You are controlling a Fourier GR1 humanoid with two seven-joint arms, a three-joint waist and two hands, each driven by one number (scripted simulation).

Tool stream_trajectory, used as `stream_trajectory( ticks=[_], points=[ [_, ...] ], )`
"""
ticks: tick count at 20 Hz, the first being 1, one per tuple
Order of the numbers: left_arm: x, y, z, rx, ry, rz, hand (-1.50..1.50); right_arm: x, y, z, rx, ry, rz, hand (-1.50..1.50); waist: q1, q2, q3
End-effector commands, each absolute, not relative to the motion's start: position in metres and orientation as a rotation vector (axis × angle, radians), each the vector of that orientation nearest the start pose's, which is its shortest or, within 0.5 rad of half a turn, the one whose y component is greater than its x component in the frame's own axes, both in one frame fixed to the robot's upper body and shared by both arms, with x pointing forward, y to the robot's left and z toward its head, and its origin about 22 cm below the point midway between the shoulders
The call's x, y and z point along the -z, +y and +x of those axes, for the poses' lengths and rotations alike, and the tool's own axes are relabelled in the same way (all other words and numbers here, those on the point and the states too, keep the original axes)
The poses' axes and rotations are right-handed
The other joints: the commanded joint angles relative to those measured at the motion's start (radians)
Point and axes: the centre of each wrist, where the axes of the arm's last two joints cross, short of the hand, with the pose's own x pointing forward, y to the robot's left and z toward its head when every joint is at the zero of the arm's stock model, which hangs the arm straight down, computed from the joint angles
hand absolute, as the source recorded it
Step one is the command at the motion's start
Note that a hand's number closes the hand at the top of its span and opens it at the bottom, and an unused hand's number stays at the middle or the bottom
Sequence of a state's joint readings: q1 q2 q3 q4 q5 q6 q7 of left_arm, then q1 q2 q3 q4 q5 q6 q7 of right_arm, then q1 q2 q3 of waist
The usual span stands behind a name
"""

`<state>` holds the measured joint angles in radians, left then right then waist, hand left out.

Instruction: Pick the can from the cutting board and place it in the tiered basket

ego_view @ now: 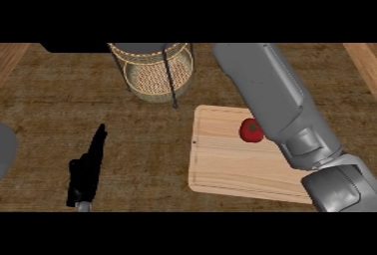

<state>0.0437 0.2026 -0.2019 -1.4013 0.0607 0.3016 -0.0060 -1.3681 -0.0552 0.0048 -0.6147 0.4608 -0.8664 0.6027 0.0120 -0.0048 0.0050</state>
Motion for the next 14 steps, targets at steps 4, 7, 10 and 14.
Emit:
stream_trajectory(
  ticks=[4, 7, 10, 14],
  points=[
    [0.059, 0.263, 0.204, -0.031, -1.266, 0.276, 0.0, -0.244, -0.12, 0.445, 0.412, -1.543, -0.745, -1.5, -0.066, -0.019, -0.005],
    [0.052, 0.265, 0.197, -0.047, -1.27, 0.294, 0.0, -0.245, -0.146, 0.431, 0.4, -1.555, -0.744, -1.5, -0.084, -0.027, -0.004],
    [0.059, 0.274, 0.196, -0.066, -1.251, 0.327, 0.0, -0.246, -0.183, 0.415, 0.379, -1.555, -0.739, -1.5, -0.121, -0.034, -0.003],
    [0.062, 0.271, 0.185, -0.064, -1.253, 0.337, 0.0, -0.238, -0.23, 0.382, 0.333, -1.527, -0.744, -1.5, -0.123, -0.031, -0.003]
  ],
)
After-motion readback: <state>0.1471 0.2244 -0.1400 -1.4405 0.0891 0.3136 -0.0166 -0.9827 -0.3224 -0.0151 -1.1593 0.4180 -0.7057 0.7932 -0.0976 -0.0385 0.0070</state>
